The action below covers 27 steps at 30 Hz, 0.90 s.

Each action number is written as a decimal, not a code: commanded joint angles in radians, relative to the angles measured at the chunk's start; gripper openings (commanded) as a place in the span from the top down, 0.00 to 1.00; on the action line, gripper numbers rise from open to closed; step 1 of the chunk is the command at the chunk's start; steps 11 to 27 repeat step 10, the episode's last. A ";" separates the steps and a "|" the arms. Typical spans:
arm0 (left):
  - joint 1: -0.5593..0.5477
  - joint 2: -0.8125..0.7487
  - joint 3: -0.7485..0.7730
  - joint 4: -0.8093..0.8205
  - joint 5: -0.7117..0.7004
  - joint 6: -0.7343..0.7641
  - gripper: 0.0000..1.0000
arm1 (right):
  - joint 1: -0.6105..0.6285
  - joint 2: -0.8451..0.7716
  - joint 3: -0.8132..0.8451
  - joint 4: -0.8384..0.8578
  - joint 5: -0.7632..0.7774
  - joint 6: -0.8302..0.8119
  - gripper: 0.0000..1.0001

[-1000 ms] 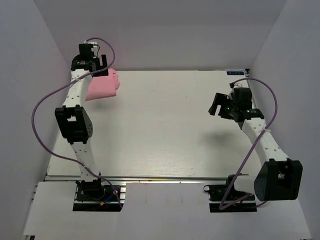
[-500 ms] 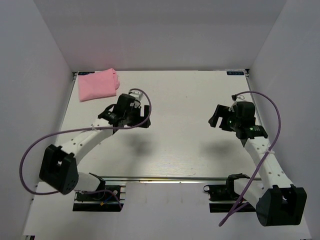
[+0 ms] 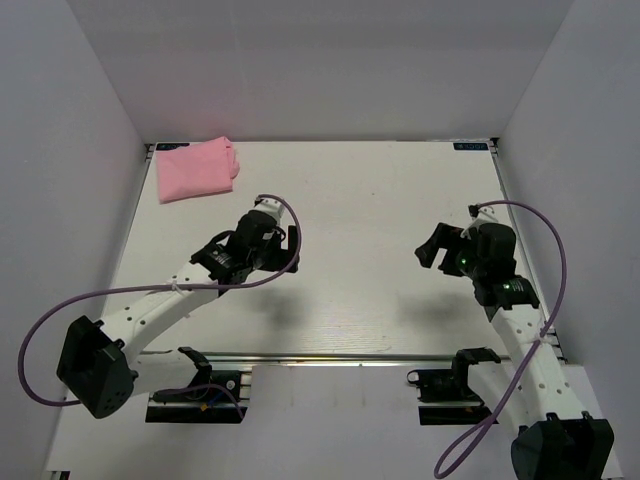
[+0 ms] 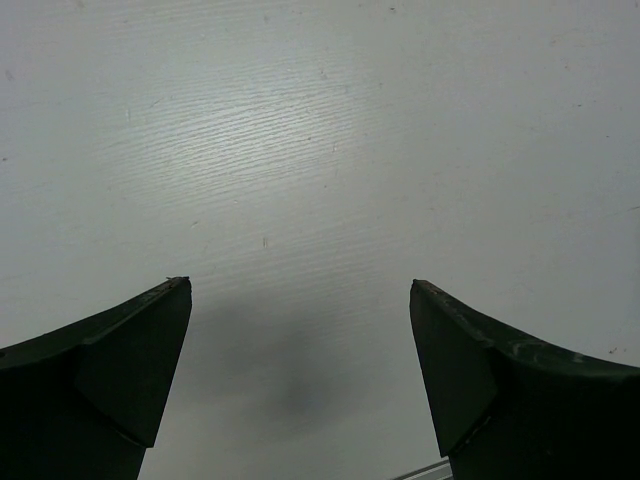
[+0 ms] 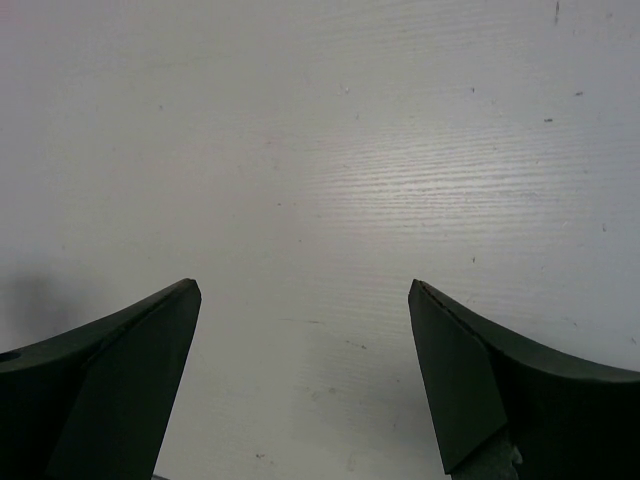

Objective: Fold and stack the t-shirts
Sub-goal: Put the neatly folded tshirt into the corner of the board with the left arm

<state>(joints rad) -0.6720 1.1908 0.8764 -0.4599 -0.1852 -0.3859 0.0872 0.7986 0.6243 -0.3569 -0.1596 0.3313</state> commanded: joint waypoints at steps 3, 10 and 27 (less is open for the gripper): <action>-0.028 -0.045 0.018 -0.014 -0.066 -0.011 0.00 | 0.000 -0.032 -0.005 0.064 -0.017 0.002 0.10; -0.047 -0.054 0.027 -0.006 -0.089 -0.011 0.00 | 0.002 -0.022 0.005 0.064 -0.043 -0.020 0.10; -0.047 -0.054 0.027 -0.006 -0.089 -0.011 0.00 | 0.002 -0.022 0.005 0.064 -0.043 -0.020 0.10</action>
